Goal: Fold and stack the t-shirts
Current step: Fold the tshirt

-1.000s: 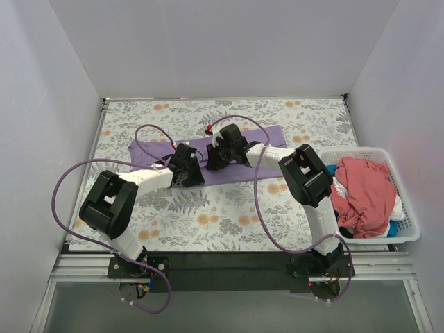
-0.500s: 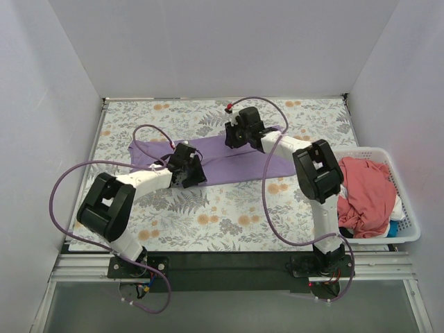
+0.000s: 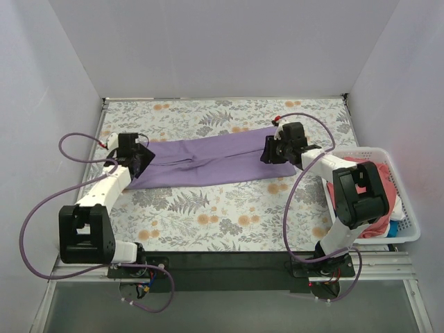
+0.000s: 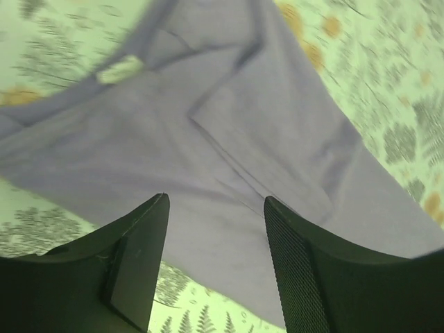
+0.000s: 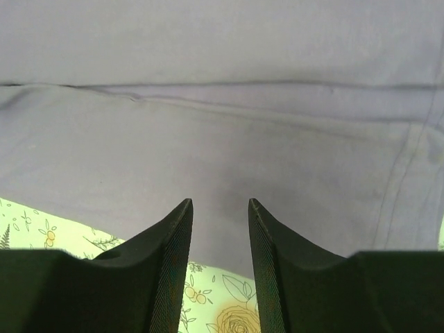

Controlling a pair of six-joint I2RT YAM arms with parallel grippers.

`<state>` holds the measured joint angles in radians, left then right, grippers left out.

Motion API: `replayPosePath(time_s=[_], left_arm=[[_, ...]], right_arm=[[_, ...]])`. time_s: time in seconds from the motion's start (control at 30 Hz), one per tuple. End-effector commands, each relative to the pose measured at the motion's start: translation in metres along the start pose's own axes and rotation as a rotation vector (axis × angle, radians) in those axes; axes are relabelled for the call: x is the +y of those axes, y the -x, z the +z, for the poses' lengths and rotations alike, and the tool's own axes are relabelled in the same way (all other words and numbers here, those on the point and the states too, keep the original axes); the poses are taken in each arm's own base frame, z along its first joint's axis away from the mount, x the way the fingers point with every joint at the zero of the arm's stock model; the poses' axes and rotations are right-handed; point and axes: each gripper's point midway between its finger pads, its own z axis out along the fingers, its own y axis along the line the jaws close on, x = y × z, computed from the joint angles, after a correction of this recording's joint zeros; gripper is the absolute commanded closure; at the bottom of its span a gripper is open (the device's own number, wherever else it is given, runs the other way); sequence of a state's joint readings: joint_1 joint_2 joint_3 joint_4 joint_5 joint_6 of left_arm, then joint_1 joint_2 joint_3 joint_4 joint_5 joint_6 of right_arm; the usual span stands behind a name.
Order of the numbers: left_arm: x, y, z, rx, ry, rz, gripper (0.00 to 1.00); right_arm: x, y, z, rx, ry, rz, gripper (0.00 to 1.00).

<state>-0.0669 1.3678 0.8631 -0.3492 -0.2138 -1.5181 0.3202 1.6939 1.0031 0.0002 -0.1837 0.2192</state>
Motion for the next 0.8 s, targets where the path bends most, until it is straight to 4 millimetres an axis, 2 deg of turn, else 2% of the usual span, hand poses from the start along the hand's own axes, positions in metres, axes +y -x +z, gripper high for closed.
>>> replayPosePath(time_s=[0.0,0.1,0.13,0.23,0.37,0.43,0.57,0.67,0.7,0.77], left_arm=[[0.051,0.014,0.009,-0.036,0.153,-0.083,0.45],[0.078,0.018,0.022,-0.033,0.229,-0.132,0.48],[0.092,0.018,0.029,-0.013,0.269,-0.161,0.49],[0.117,0.011,0.036,0.025,0.331,-0.230,0.52],[0.134,0.003,0.040,0.052,0.375,-0.268,0.53],[0.138,-0.001,0.040,0.064,0.386,-0.282,0.54],[0.132,0.000,0.035,0.079,0.363,-0.298,0.54],[0.112,0.021,0.025,0.035,0.285,-0.299,0.53],[0.098,0.034,0.019,0.012,0.234,-0.298,0.51],[0.080,0.045,0.016,0.001,0.174,-0.254,0.46]], right_arm=[[-0.007,-0.007,-0.007,-0.001,-0.005,0.087,0.55],[-0.019,-0.022,-0.005,0.033,-0.029,0.144,0.55],[-0.024,-0.033,-0.004,0.056,-0.039,0.166,0.55],[-0.033,-0.048,-0.007,0.086,-0.054,0.241,0.55],[-0.045,-0.087,-0.018,0.167,-0.112,0.308,0.55],[-0.049,-0.098,-0.027,0.187,-0.148,0.330,0.55],[-0.047,-0.117,-0.042,0.241,-0.149,0.337,0.55],[-0.045,-0.114,-0.051,0.225,-0.145,0.307,0.56],[-0.042,-0.107,-0.054,0.204,-0.140,0.293,0.55],[-0.037,-0.094,-0.056,0.177,-0.133,0.252,0.55]])
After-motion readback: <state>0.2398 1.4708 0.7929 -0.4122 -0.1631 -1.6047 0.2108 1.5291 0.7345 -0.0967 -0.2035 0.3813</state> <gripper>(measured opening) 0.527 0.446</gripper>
